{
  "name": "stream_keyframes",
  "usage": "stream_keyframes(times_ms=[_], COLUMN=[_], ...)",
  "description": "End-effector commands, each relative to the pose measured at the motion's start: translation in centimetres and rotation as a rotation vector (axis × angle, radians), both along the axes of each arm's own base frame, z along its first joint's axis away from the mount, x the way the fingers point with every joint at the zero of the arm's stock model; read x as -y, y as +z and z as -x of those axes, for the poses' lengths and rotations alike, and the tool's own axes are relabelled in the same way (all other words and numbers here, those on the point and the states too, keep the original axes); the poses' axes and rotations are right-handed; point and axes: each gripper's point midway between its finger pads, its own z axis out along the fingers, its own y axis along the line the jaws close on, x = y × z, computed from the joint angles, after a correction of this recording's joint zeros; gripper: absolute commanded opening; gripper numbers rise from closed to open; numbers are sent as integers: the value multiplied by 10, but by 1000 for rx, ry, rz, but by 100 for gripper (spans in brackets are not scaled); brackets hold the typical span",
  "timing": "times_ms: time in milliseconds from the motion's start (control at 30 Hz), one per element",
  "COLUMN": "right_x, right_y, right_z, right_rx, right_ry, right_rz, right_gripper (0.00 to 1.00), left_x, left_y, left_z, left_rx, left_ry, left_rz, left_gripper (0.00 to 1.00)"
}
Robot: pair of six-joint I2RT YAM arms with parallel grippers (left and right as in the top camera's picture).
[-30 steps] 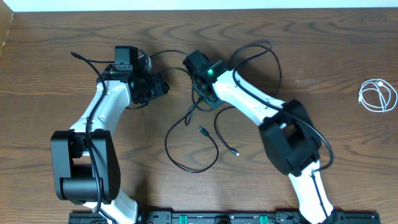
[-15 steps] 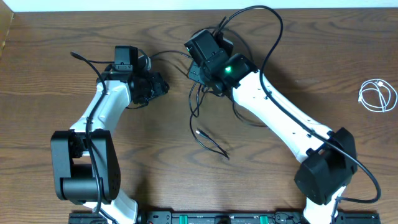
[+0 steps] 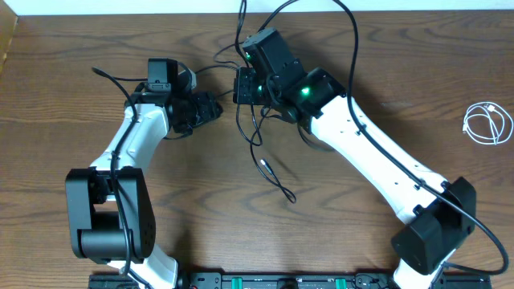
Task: Untangle cables
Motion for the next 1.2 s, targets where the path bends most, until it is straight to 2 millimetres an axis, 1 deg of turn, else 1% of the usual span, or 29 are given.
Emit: stream_keyframes(times_ms=[0, 100, 233, 300, 433, 600, 667, 833, 900, 1000, 1167], right_x=[-2, 0, -6, -11, -14, -18, -17, -8, -6, -7, -9], right_y=[19, 19, 20, 23, 30, 45, 51, 57, 58, 60, 64], right_z=[6, 5, 10, 14, 17, 22, 21, 15, 13, 11, 12], right_rx=[49, 55, 63, 72, 61, 39, 33, 22, 25, 38, 49], right_ry=[68, 75, 137, 194, 241, 327, 353, 369, 365, 366, 378], right_rz=[-12, -4, -11, -25, -78, -195, -237, -284, -286, -292, -304], right_gripper=[1, 1, 1, 1, 1, 1, 1, 1, 1, 1, 1], left_x=[23, 39, 48, 51, 51, 54, 58, 61, 70, 83, 84], left_y=[9, 21, 29, 31, 31, 33, 37, 41, 50, 68, 69], left_z=[1, 2, 4, 6, 6, 7, 8, 10, 14, 24, 25], left_rx=[24, 60, 76, 88, 89, 89, 91, 93, 95, 99, 89], left_ry=[-85, -160, -202, -229, -228, -236, -250, -263, -293, -352, -346], left_rz=[121, 210, 271, 285, 284, 302, 333, 362, 431, 565, 576], left_gripper=[70, 71, 71, 71, 71, 71, 71, 71, 72, 72, 72])
